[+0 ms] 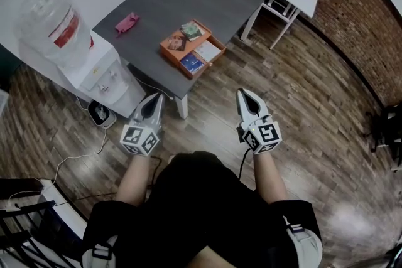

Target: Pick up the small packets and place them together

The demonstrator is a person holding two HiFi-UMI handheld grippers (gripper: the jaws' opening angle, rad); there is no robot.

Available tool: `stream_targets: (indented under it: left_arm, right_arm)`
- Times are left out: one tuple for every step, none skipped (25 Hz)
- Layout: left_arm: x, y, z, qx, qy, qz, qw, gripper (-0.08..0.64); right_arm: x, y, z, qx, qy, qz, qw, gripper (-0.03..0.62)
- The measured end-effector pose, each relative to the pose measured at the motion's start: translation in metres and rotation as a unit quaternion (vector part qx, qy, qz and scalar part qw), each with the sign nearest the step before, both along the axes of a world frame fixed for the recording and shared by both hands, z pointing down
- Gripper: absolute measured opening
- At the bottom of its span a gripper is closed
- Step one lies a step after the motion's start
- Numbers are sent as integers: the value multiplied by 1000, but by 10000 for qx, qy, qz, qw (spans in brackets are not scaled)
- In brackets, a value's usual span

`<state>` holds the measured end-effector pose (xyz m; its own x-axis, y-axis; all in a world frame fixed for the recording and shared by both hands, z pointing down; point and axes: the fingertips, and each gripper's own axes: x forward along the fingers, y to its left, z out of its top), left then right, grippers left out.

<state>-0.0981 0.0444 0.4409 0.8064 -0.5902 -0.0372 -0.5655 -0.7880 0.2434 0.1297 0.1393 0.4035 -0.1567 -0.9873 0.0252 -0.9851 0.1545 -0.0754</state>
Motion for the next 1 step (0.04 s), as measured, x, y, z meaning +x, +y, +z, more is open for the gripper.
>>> stream_targets:
  left_arm:
    - [0, -1, 0, -3, 3, 9, 10000, 0]
  right_arm:
    - [0, -3, 0, 4, 29, -9, 10000, 2]
